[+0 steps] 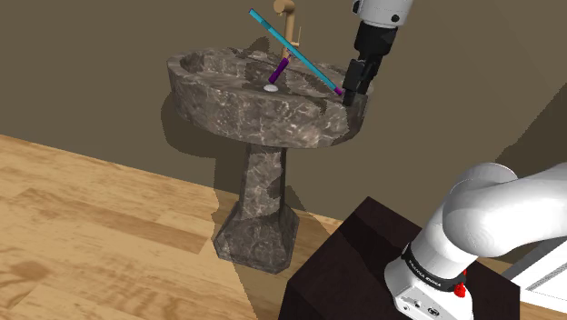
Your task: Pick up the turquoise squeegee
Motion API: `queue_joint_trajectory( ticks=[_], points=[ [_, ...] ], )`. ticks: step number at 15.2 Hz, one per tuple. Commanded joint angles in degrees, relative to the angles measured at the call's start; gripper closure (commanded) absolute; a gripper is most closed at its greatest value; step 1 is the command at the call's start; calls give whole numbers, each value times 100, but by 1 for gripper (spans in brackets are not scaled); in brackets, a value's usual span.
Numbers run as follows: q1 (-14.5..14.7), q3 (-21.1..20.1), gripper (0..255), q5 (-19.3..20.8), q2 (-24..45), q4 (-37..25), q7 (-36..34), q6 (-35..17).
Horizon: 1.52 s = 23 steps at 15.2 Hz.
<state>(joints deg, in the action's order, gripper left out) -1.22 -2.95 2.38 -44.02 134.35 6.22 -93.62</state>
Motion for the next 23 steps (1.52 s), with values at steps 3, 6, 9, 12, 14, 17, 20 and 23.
queue_joint_trajectory(
  ticks=[3,6,9,12,14,17,20,23],
  points=[
    [0,255,0,27,238,-128,337,-299],
    [30,633,0,0,641,-385,849,-714],
    [96,1004,0,-114,1090,-719,1378,-1073],
    [194,1370,0,-325,1579,-1131,1932,-1363],
    [275,1614,0,-523,1926,-1451,2318,-1510],
    [401,1975,0,-912,2482,-2002,2923,-1648],
    [500,2316,0,-1419,3090,-2648,3557,-1669],
    [534,2624,0,-2040,3761,-3404,4196,-1551]
  ],
)
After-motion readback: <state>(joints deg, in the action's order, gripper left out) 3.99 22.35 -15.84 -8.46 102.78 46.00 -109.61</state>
